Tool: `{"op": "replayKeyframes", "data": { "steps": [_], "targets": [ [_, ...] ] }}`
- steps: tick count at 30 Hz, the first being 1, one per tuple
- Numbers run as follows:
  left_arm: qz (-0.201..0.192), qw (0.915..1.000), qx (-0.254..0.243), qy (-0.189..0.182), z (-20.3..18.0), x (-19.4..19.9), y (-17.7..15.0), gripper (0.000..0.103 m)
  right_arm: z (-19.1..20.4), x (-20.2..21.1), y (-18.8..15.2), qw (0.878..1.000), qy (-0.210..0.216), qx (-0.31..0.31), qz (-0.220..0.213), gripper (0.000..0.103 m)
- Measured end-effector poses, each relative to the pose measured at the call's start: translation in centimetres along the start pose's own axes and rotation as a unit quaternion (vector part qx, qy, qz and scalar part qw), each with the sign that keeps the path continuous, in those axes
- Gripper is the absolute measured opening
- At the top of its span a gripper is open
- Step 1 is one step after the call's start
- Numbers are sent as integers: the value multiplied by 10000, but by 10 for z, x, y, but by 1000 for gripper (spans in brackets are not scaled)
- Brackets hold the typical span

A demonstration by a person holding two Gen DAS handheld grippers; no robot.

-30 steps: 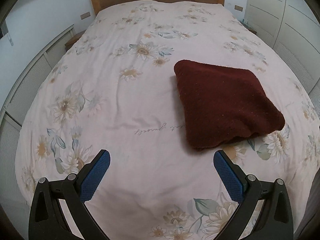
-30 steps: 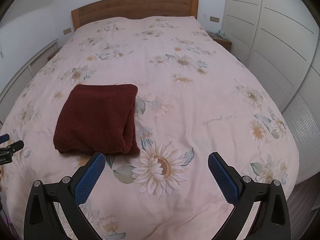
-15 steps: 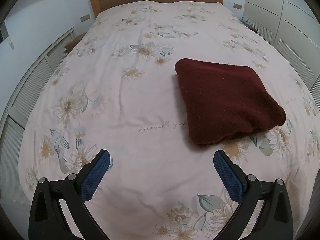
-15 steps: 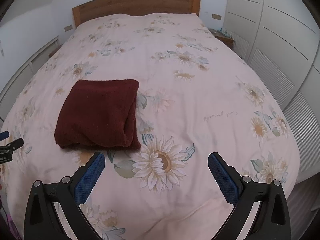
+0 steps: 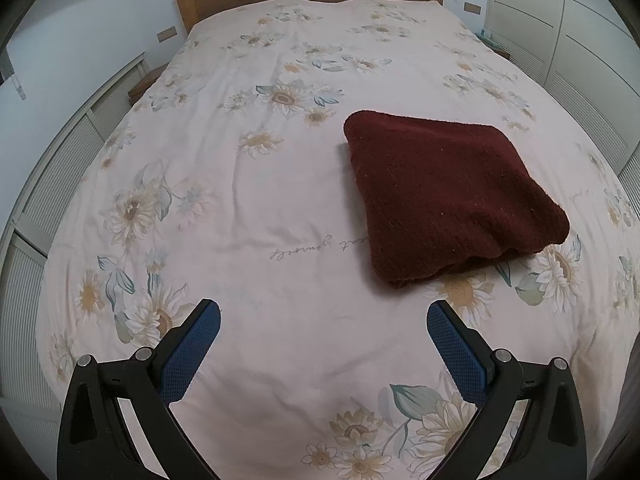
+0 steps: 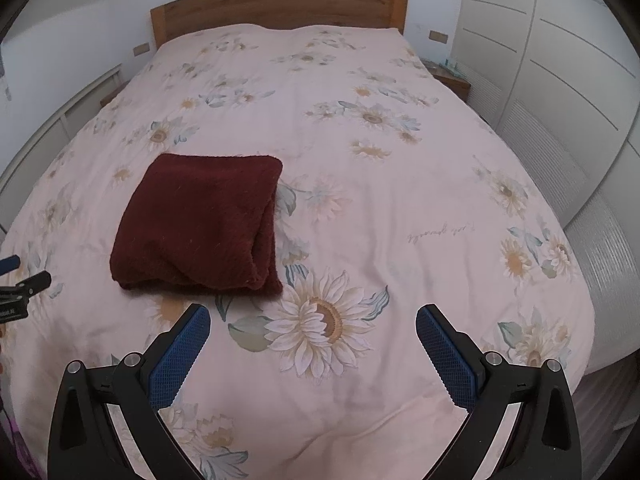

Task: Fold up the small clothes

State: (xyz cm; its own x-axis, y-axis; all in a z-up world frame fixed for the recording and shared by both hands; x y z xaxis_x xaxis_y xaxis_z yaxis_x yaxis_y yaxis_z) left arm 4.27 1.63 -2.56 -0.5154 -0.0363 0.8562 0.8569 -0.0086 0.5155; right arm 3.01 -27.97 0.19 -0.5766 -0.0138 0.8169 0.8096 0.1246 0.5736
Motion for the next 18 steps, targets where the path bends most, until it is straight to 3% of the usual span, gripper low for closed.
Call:
{"op": "replayKeyframes", "data": {
  "steps": [18],
  "targets": [
    [14,10000,-78,-6,-11,-5,2,102,9,2,2,9998,-20,196,29,103]
  ]
}}
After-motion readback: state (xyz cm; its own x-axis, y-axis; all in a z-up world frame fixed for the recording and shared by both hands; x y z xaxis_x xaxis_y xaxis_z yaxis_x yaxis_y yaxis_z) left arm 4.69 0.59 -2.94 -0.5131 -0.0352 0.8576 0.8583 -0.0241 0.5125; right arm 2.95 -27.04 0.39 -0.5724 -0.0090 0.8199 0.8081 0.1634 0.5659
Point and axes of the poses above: each gripper's, at about its wrist camera, not at the fingertips, and x roughly against the way its jaws point, z to its left, y to its top, the point moved 2 cm from there along -x, roughly the way its jaws point, and after that the axes turned 5 degrees about x, right-handed, at the moved point
